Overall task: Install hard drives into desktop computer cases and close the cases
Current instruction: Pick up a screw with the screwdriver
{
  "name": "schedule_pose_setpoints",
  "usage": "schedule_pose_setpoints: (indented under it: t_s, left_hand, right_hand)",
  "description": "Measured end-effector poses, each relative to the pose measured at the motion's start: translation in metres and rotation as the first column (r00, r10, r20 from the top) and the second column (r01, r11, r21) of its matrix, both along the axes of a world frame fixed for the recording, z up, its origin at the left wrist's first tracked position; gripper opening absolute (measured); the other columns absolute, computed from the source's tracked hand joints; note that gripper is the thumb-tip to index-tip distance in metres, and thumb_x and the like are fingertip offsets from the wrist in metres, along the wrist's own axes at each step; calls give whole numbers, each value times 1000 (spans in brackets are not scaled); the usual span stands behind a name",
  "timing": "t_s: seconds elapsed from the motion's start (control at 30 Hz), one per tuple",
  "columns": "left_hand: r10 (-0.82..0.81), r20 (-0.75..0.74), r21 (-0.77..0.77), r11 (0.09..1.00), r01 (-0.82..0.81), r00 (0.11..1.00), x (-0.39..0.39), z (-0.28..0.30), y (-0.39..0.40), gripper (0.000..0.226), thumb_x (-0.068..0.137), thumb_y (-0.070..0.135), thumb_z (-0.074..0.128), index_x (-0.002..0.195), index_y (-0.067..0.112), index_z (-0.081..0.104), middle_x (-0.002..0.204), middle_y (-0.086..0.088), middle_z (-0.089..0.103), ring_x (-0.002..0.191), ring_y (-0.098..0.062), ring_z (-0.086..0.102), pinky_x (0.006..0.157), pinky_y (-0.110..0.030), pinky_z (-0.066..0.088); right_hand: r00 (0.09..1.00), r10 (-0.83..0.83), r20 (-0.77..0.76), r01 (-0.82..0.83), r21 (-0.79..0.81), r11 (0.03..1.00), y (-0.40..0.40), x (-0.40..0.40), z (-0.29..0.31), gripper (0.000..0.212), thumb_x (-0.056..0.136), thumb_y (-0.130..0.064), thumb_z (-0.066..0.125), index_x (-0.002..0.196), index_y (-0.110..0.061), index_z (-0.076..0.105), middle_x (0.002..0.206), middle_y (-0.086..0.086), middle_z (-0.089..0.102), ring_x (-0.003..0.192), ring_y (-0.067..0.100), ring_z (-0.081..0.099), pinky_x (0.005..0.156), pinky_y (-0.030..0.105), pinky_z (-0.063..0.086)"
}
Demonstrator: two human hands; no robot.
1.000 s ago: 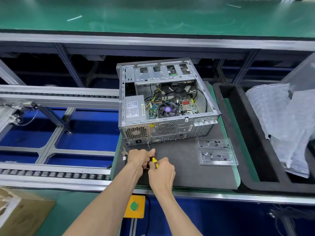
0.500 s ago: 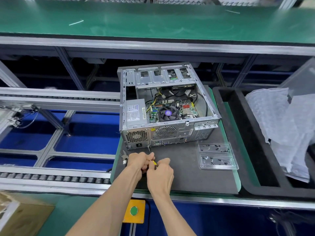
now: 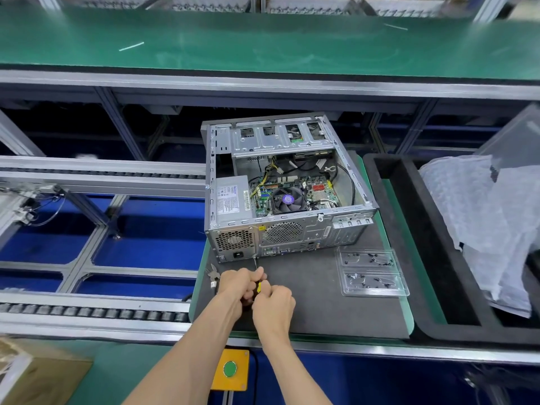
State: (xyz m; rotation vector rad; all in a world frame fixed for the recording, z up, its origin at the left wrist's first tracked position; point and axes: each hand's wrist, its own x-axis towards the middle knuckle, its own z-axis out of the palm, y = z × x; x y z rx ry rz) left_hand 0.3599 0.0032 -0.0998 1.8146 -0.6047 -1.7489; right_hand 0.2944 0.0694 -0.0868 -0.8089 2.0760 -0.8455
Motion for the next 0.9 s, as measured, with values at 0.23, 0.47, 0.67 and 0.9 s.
schedule_pose_setpoints:
  t_s: [0.23, 0.47, 0.67, 0.9]
  left_hand:
    - [18, 0, -11, 1000, -18, 1000, -4, 4, -3, 21, 85, 14, 80, 76, -3, 72, 41, 0, 36, 34, -10, 21, 35, -20, 17]
    - [67, 4, -32, 997, -67, 998, -4, 3, 4, 16, 89, 14, 75, 84, -1, 76, 43, 2, 38, 34, -10, 23, 34, -18, 19]
    - [46, 24, -15, 999, -45, 999, -2, 4, 5, 17, 93, 17, 69, 88, 2, 77, 40, 5, 38, 33, -10, 24, 37, -20, 23]
    - [73, -5, -18, 997, -73, 997, -2, 3, 3, 17, 89, 11, 74, 74, 2, 73, 40, 2, 38, 34, -9, 22, 35, -20, 20]
  right_hand:
    - [921, 226, -316, -251, -41, 967, 9, -7, 3, 15, 100, -32, 51, 99, -18, 44, 92, 2, 63, 80, 18, 61, 59, 25, 39]
    - [885, 284, -369, -329, -64, 942, 7, -7, -8, 10, 103, -26, 46, 98, -18, 48, 91, 4, 64, 82, 24, 61, 64, 34, 43]
    - [980, -26, 200, 43, -81, 996, 0, -10, 1, 18, 99, -21, 57, 85, -15, 67, 70, 4, 69, 66, 17, 64, 64, 43, 57]
    - [870, 319, -376, -345, -3, 939, 2, -6, -4, 13, 101, -27, 48, 103, -15, 50, 96, 6, 64, 85, 27, 61, 63, 34, 39]
